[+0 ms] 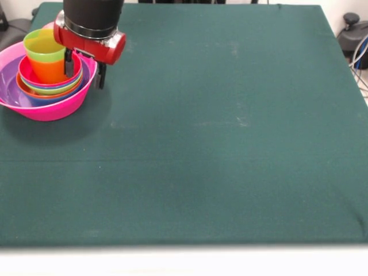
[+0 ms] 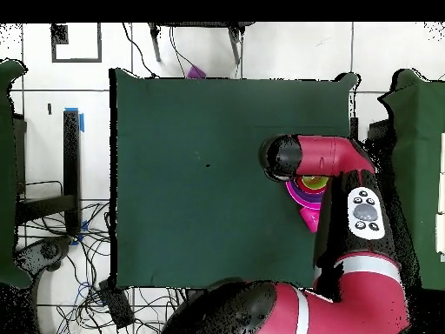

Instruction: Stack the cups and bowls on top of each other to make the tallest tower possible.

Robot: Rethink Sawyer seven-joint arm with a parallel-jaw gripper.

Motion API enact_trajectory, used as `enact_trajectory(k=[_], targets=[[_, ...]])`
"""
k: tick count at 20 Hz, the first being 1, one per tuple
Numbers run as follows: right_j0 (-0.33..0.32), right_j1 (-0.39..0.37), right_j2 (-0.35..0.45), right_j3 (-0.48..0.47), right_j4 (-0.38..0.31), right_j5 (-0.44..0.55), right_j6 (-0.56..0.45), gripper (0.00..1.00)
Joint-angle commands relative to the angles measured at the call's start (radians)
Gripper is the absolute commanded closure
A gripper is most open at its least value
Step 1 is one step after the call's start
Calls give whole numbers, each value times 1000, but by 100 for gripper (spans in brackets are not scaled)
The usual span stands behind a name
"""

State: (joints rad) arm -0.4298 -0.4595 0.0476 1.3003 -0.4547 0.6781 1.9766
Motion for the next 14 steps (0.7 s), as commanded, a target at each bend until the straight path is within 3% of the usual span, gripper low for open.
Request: enact_trajectory(k=[1, 14], targets=[[16, 53, 119, -24, -44, 54, -190, 0], [8, 83, 128, -38, -60, 27, -184, 0]])
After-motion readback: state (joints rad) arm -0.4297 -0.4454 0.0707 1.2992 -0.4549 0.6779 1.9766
